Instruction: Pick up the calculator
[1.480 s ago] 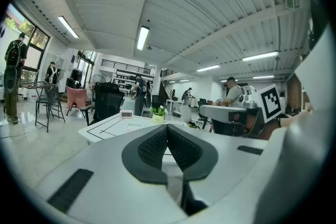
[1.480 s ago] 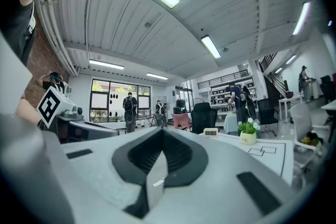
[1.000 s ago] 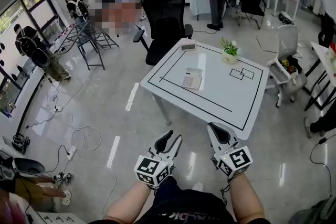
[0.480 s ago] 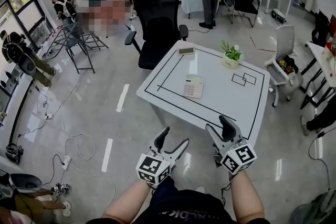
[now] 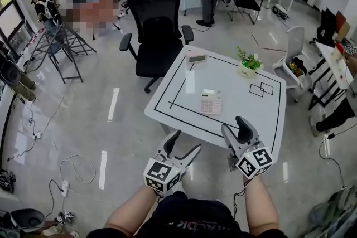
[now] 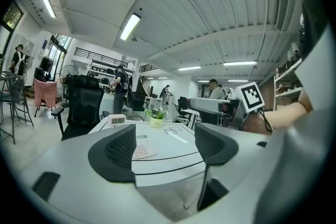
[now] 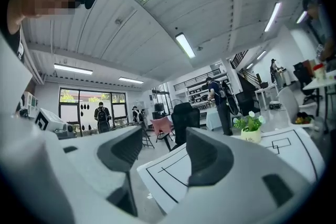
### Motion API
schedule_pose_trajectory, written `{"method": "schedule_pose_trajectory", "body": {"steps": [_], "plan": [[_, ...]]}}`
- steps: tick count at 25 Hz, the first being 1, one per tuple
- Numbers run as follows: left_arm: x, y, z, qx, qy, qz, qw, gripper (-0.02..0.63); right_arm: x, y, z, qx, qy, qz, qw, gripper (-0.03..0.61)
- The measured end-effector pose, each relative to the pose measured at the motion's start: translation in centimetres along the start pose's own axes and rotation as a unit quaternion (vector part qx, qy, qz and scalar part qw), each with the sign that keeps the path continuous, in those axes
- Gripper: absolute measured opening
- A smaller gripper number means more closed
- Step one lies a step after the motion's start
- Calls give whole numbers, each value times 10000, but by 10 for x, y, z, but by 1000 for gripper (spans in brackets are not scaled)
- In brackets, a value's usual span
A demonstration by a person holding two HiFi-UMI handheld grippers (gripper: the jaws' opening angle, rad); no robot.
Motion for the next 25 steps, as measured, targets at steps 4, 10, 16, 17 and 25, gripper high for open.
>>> {"method": "schedule_pose_trajectory", "body": {"steps": [4,10,16,17,25], "plan": [[-28,3,5,-1,-211,58,9998,337,-9,2,-24,-8,-242,63,9997,245],[-59,6,10,119,-374,190,9990,337,-22,-6,-44,-184,-456,129,9987,245],[-68,6,10,216,-493,291,9981,337,-27,-11,-59,-331,-499,279,9978,245],[-68,6,9,225,-508,303,9980,337,-27,-10,-61,-345,-491,304,9977,245],[-69,2,2,90,-550,234,9982,337,-4,-22,-80,-448,-485,151,9977,245]]}}
Point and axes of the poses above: the fingertips, and each gripper's own axes: z backward along the fingers, x to its right, y out of its top, the point moved 1 cm from there along z, backward along the fingers, and after that the axes turned 2 degrees about x, right-handed, at the moved point
